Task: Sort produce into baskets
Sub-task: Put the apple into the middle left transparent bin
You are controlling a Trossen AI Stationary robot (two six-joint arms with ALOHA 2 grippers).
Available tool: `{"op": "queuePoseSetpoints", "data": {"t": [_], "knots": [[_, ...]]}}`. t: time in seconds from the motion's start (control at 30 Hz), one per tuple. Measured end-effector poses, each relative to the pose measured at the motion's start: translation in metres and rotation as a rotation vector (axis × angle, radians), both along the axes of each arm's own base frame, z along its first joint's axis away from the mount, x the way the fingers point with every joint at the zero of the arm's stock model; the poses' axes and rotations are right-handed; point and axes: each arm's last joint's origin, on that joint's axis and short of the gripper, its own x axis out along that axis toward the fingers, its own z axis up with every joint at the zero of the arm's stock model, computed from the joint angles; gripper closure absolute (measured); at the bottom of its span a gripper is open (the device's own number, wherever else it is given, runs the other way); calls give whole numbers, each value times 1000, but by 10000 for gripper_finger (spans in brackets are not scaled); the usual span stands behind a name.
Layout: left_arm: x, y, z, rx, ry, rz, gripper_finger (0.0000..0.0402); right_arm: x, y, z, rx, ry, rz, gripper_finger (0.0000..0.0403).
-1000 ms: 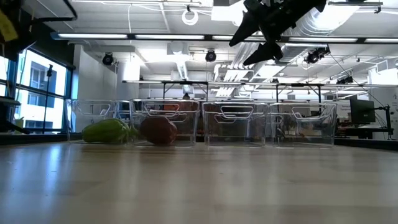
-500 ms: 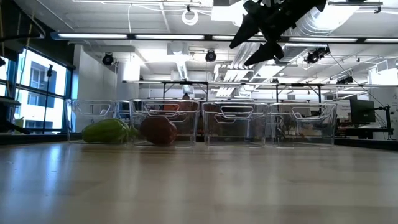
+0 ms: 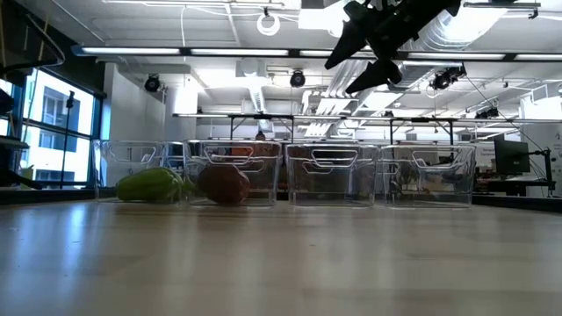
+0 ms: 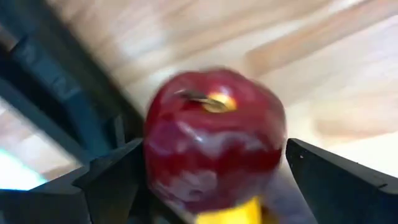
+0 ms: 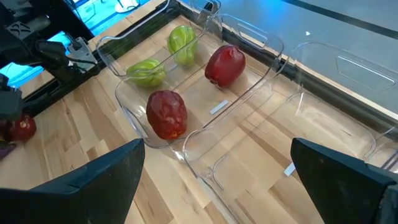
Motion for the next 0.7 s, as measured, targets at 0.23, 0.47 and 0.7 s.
{"op": "queuePoseSetpoints", "data": {"t": [0.23,0.47,0.7], "knots": [[10,9,-1,53,-77,28,28,0,-1,0,-16,4,-24,8],[18,19,-1,31,-121,-111,28,0,-1,0,-16,4,-25,8],[21,17,4,-76,-141,-297,28,0,-1,0,-17,5,-27,8]]}}
